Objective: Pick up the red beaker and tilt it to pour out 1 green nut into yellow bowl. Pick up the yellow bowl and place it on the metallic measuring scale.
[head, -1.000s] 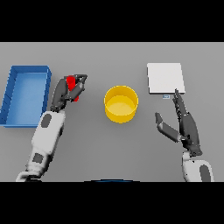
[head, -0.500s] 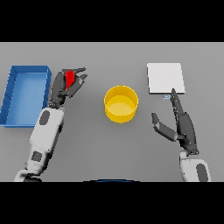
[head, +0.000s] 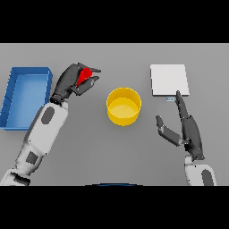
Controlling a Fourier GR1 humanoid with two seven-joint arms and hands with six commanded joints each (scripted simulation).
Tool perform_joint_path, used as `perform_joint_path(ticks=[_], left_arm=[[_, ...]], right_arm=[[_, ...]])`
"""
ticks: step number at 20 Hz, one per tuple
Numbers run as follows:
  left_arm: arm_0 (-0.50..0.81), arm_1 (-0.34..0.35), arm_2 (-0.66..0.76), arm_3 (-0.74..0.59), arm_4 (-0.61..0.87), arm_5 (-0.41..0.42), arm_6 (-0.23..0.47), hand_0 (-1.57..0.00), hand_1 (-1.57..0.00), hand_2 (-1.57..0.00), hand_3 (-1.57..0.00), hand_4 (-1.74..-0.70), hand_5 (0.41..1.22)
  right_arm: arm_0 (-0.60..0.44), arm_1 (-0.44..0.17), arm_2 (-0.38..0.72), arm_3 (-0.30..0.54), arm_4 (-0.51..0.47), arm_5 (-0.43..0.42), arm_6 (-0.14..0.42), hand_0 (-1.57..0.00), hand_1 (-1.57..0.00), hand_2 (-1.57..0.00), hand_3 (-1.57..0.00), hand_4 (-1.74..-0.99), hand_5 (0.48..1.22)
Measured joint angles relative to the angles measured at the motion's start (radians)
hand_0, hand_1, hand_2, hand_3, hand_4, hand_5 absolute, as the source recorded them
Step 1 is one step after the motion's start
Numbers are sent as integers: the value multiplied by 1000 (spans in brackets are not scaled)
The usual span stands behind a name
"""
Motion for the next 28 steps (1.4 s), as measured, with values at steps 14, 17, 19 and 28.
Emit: perform_joint_path(ticks=[14,17,19,28], left_arm=[[-264,127,-411,105,-424,-124,81,-1570,-1570,-1570,-1570,-1690,1198],[-337,126,-509,161,-499,-182,54,-1571,-1571,-1571,-1571,-1637,1209],[-395,123,-568,201,-536,-245,51,-1571,-1571,-1571,-1571,-1672,1214],[-553,99,-787,293,-649,-373,3,-1571,-1571,-1571,-1571,-1730,1220]], right_arm=[[-5,2,-6,10,-22,17,14,1,1,1,1,-1261,715],[-12,12,-2,15,-11,3,2,1,1,1,1,-1253,688],[-5,18,1,11,-3,-7,-2,1,1,1,1,-1237,671],[-16,26,-2,26,12,-25,8,1,1,1,1,-1188,647]])
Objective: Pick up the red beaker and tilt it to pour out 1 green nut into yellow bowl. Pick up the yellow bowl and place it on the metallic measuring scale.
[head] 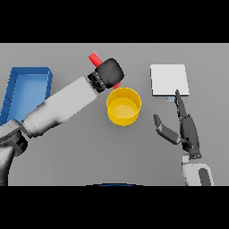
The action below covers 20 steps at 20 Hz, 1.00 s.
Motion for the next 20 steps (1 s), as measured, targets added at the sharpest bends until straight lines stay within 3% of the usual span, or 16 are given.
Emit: perform_joint_path(ticks=[4,15,20], left_arm=[[-47,7,-94,3,-49,0,-43,-1571,-1571,-1571,-1571,-1735,1221],[-181,-64,-331,102,-175,37,-85,-1571,-1571,-1571,-1571,-1725,1221],[-251,-66,-388,106,-186,49,-114,-1571,-1571,-1571,-1571,-1721,1221]], right_arm=[[10,2,1,4,5,-5,-3,1,1,1,1,-1179,627],[-10,-5,-2,10,34,-26,9,1,1,1,1,-1155,637],[14,2,-3,-1,9,-15,-22,1,1,1,1,-1153,636]])
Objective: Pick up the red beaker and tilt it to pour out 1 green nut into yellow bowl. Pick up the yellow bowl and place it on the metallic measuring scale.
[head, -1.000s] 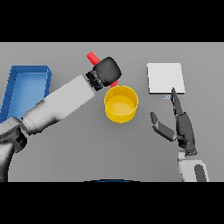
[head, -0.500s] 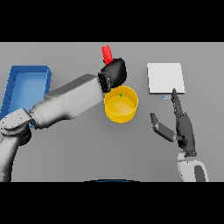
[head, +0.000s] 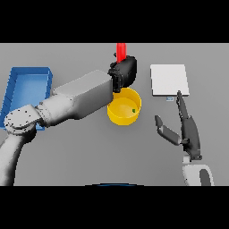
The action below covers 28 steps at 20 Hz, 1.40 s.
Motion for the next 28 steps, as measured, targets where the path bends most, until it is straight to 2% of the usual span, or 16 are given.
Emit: perform_joint_path(ticks=[2,4,5,6,7,8,11,14,16,17,18,20,23,25,26,28], left_arm=[[-60,11,5,22,14,-5,-20,-1571,-1571,-1571,-1571,-1721,1221],[-122,43,0,70,7,30,-18,-1571,-1571,-1571,-1571,-1725,1221],[-156,59,19,84,28,36,-28,-1571,-1571,-1571,-1365,-1728,1221],[-181,76,38,103,48,52,-35,-1571,-1571,-1571,-1179,-1731,1221],[-216,83,62,141,67,77,-35,-1571,-1571,-1571,-1257,-1726,1221],[-247,89,96,192,92,82,4,-1571,-1571,-1571,-1320,-1727,1221],[-309,122,241,330,240,92,33,-1571,-1571,-1571,-1443,-1732,1221],[-311,195,455,430,478,99,101,-1571,-1571,-1571,-1417,-1736,1221],[-296,243,560,492,611,125,148,-1571,-1571,-1571,-1394,-1738,1221],[-277,273,600,522,669,156,155,-1571,-1571,-1571,-1430,-1739,1221],[-260,300,641,541,729,175,149,-1571,-1571,-1571,-1458,-1739,1221],[-203,339,714,580,846,219,163,-1571,-1571,-1571,-1499,-1740,1221],[-101,378,775,601,976,302,223,-1571,-1571,-1571,-1534,-1740,1221],[-45,406,804,602,1046,342,266,-1571,-1571,-1571,-1547,-1741,1221],[-21,412,825,613,1089,366,330,-1571,-1571,-1571,-1552,-1741,1221],[41,431,863,590,1169,407,352,-1571,-1571,-1571,-1518,-1741,1221]], right_arm=[[-8,0,-6,6,-9,2,9,1,1,1,1,-1147,642],[3,1,5,3,-6,11,-24,1,1,1,1,-1154,654],[-19,0,2,6,-4,6,-2,1,1,1,1,-1156,659],[-3,7,13,13,9,3,-26,1,1,1,1,-1160,660],[-8,7,14,1,12,-2,-23,1,1,1,1,-1160,663],[-18,3,14,1,16,-1,-7,1,1,1,1,-1161,661],[-24,11,12,27,-3,10,-16,1,1,1,1,-1152,652],[-38,1,20,28,47,-20,-2,1,1,1,1,-1144,633],[-36,0,20,20,47,-20,-5,1,1,1,1,-1129,625],[-45,6,12,31,20,-9,1,1,1,1,1,-1110,623],[-45,9,8,45,-5,6,-30,1,1,1,1,-1093,623],[-44,12,1,47,-47,33,-38,1,1,1,1,-1081,631],[-56,-3,-2,33,-60,49,-21,1,1,1,1,-1126,651],[-53,-11,-1,38,-68,64,-38,1,1,1,1,-1148,663],[-43,-7,5,31,-67,67,-48,1,1,1,1,-1157,666],[-52,-17,-1,46,-64,67,-28,1,1,1,1,-1168,680]])
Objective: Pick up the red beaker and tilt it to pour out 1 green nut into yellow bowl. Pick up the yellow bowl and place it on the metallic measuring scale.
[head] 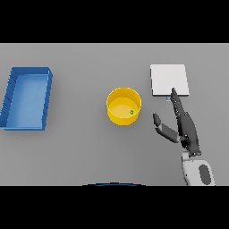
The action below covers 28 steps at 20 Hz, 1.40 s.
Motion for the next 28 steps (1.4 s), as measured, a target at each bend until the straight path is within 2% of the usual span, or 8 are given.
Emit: perform_joint_path(ticks=[5,14,18,19,20,22,25,28], left_arm=[[187,21,39,-155,159,75,79,-1571,-1571,-1571,-1374,-1741,1221],[617,120,-19,-738,340,323,278,-1571,-1571,-1571,-1383,-1741,1221],[713,166,-63,-898,407,370,357,-1571,-1571,-1571,-1366,-1735,955],[719,174,-80,-926,427,356,373,-1571,-1571,-1571,-1407,-1661,888],[731,199,-99,-957,439,333,378,-1571,-1571,-1571,-1368,-1493,827],[738,237,-125,-1013,451,268,348,-1495,-1380,-1311,-1098,-1155,740],[795,290,-120,-1074,499,144,256,-802,-706,-671,-565,-870,682],[785,304,-145,-1073,485,82,272,-410,-361,-343,-289,-762,651]], right_arm=[[-6,-2,12,3,31,-13,-16,1,1,1,1,-1194,703],[-10,-4,8,12,33,-16,-18,1,1,1,1,-1186,687],[-13,-3,8,17,31,-15,-9,1,1,1,1,-1168,679],[-17,6,15,14,35,-17,-2,1,1,1,1,-1165,678],[-25,-2,6,19,27,-15,-4,1,1,1,1,-1165,675],[-13,1,10,23,37,-21,-9,1,1,1,1,-1159,669],[-5,-8,12,2,35,-16,-22,1,1,1,1,-1156,673],[-4,-8,10,2,33,-17,-14,1,1,1,1,-1145,685]])
